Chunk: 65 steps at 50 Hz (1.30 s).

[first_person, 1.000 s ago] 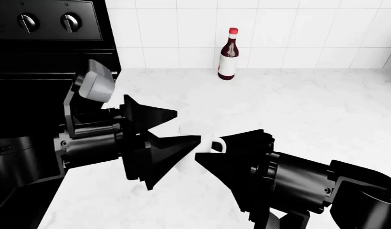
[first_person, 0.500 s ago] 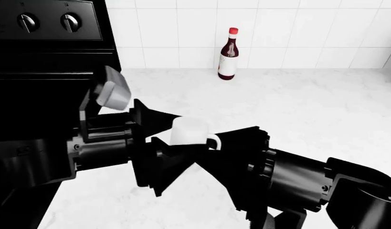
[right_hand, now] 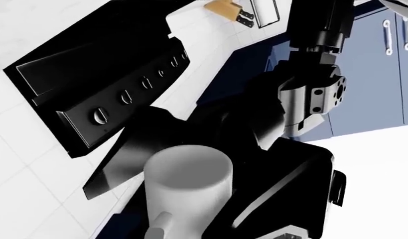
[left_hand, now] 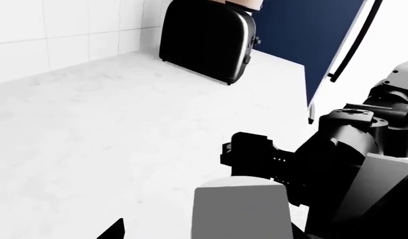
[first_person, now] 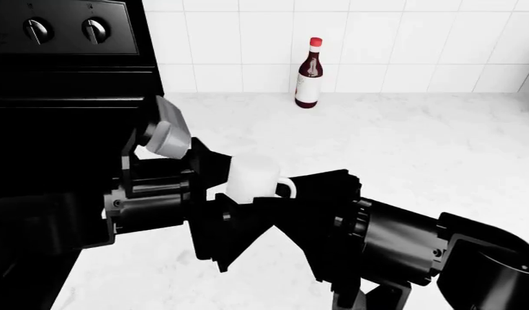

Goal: A wet mug is on the counter and needs to be dried. Pick it up and place it upside down in the open cabinet.

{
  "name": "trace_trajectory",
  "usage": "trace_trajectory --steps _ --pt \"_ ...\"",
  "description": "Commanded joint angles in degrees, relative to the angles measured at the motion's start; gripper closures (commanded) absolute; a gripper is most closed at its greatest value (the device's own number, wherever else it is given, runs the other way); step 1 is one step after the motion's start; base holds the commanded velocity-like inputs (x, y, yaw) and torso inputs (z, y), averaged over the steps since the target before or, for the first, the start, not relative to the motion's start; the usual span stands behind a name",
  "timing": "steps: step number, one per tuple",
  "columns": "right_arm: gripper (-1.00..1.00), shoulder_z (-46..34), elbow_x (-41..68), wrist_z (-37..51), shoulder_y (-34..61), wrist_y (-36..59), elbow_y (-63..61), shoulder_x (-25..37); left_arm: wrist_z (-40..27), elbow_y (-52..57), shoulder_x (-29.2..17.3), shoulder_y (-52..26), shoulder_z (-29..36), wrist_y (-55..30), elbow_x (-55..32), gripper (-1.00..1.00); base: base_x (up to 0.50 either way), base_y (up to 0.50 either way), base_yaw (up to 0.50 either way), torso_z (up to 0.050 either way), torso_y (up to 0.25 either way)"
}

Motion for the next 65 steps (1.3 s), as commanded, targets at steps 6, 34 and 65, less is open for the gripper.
trace_trajectory --steps 6,34,65 --pt "1.0 0.52 -0.98 -0.39 -0.77 0.4 0.32 -0.3 1.06 -0.4 0.08 -1.17 0.82 1.09 0.99 -1.0 0.0 0.0 0.0 0.0 0.002" --pt "1.0 0.2 -3.0 -0.93 -1.33 -0.72 -0.23 -0.05 1.48 -2.63 0.05 -4.58 3.62 -0.2 -0.12 -1.0 0.0 0.0 0.0 0.0 0.0" --pt "1.0 0.9 -3.26 -1.51 -1.42 -1.07 -0.79 -0.24 3.63 -4.05 -1.1 -5.14 5.1 1.45 1.87 1.0 0.0 0.0 0.0 0.0 0.001"
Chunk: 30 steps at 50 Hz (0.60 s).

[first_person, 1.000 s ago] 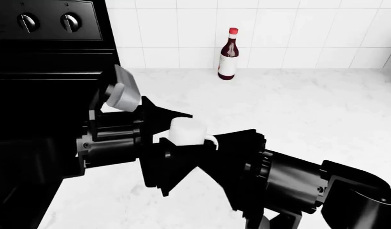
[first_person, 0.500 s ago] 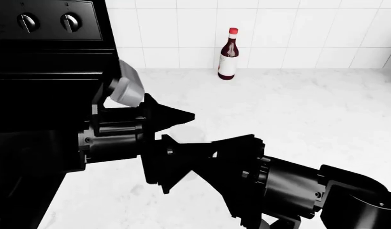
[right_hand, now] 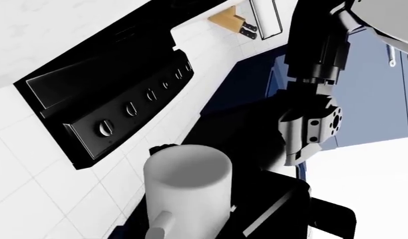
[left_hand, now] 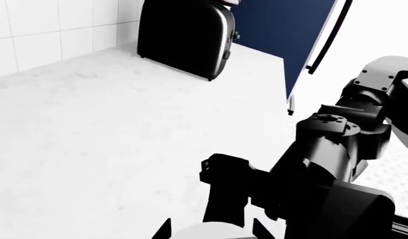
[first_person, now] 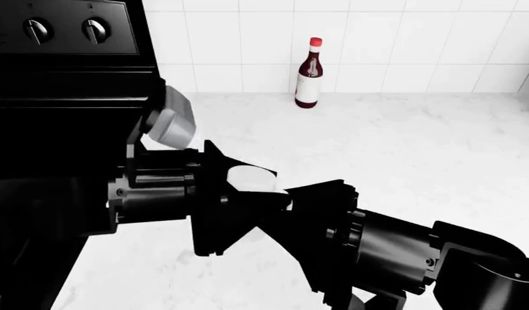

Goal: A wet mug is on the counter and needs to be dried. Pick it up and place it upside down in the open cabinet.

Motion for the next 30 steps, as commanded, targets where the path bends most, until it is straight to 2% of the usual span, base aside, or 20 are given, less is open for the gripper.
trace_trajectory --steps 1,12,13,30 --pt "1.0 0.82 -1.45 0.29 0.07 0.1 -0.38 0.12 -0.52 -0.75 -0.77 -0.27 0.39 0.79 2.74 1.0 0.0 0.0 0.0 0.0 0.0" --pt "1.0 0.01 1.43 -0.04 0.82 -3.22 -0.63 0.49 -0.68 -0.53 -1.22 -1.19 0.31 1.01 2.26 1.0 0.0 0.0 0.0 0.0 0.0" --pt "-1.0 0.01 1.66 -0.01 0.86 -3.37 -0.69 0.5 -0.68 -0.48 -1.27 -1.23 0.32 1.03 2.26 1.0 0.0 0.0 0.0 0.0 0.0" --pt "-1.0 -1.05 3.81 -1.47 0.01 -5.11 -0.72 1.07 -1.21 -0.14 -2.69 -2.45 -0.17 1.29 1.66 1.0 0.0 0.0 0.0 0.0 0.001"
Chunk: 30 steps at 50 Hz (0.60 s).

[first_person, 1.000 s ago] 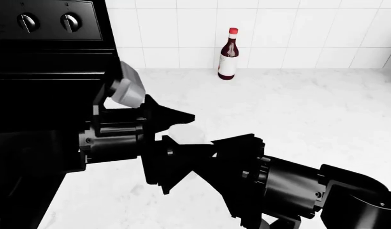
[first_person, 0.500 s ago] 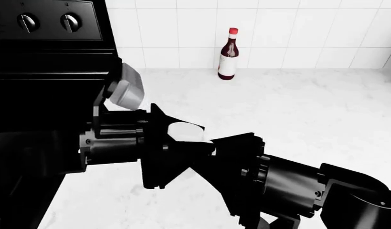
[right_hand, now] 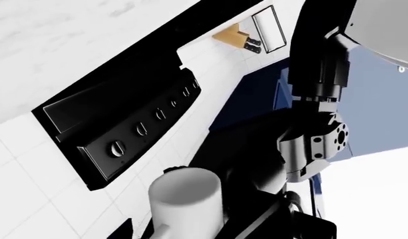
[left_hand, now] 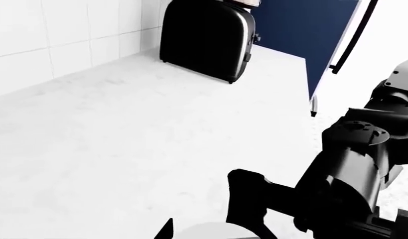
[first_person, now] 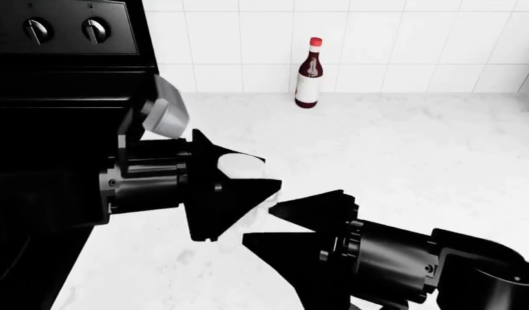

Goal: A wet mug is on the counter and needs to be dried. Pick it up and place it upside down in the open cabinet.

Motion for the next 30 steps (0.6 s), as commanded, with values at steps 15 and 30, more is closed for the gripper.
trace_trajectory --steps 15,30 --pt "-1.0 6.01 34.48 -1.85 -10.7 16.37 -0.85 1.15 -4.73 3.88 -2.11 -3.34 -4.72 2.98 -2.26 1.0 0.0 0.0 0.0 0.001 0.001" --pt "-1.0 20.99 66.53 4.26 -17.43 27.69 -7.2 -0.23 -12.4 10.92 -0.32 -8.36 -10.03 10.04 1.75 1.0 0.0 0.0 0.0 0.0 0.0"
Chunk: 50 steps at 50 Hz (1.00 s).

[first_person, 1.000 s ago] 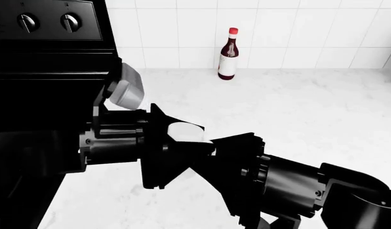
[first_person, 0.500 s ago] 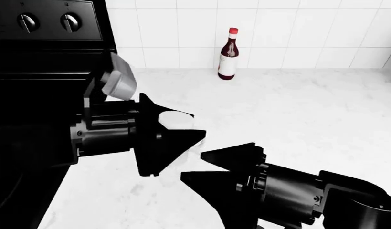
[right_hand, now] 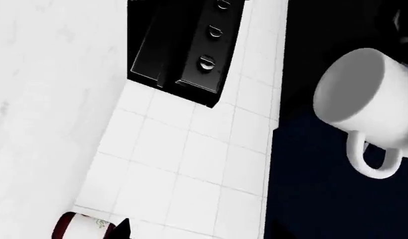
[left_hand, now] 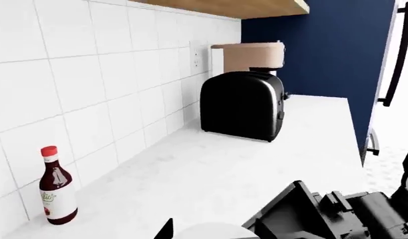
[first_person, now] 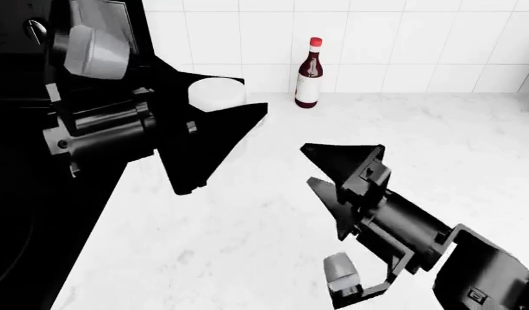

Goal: A wet mug is on the counter and needs to be dried. Pick it up and place it upside down in the open cabinet.

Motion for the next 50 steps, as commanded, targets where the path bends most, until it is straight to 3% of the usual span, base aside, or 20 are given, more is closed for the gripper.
trace_trajectory --steps 1,14,21,38,50 --pt "-1.0 14.77 30.4 6.92 -6.23 10.19 -5.03 -1.08 -6.62 5.55 0.88 -4.12 -4.16 4.09 0.67 1.0 0.0 0.0 0.0 0.0 0.0" --pt "-1.0 32.77 62.83 20.29 -14.17 9.5 -4.56 -2.19 -13.02 11.98 1.2 -9.36 -6.24 5.95 1.58 1.0 0.0 0.0 0.0 0.0 0.001" --pt "-1.0 38.96 74.43 26.81 -16.92 8.17 -1.2 -2.98 -16.8 16.1 2.83 -12.95 -6.61 8.51 7.3 1.0 0.0 0.0 0.0 0.0 0.0" --pt "-1.0 42.12 78.72 31.24 -19.26 5.45 1.28 -3.28 -22.73 21.83 5.17 -19.01 -3.22 12.27 23.07 1.0 0.0 0.0 0.0 0.0 0.001" --pt "-1.0 42.18 78.26 31.44 -20.14 4.37 1.69 -3.1 -26.38 20.64 5.15 -25.15 2.56 9.56 31.27 1.0 0.0 0.0 0.0 0.001 0.0"
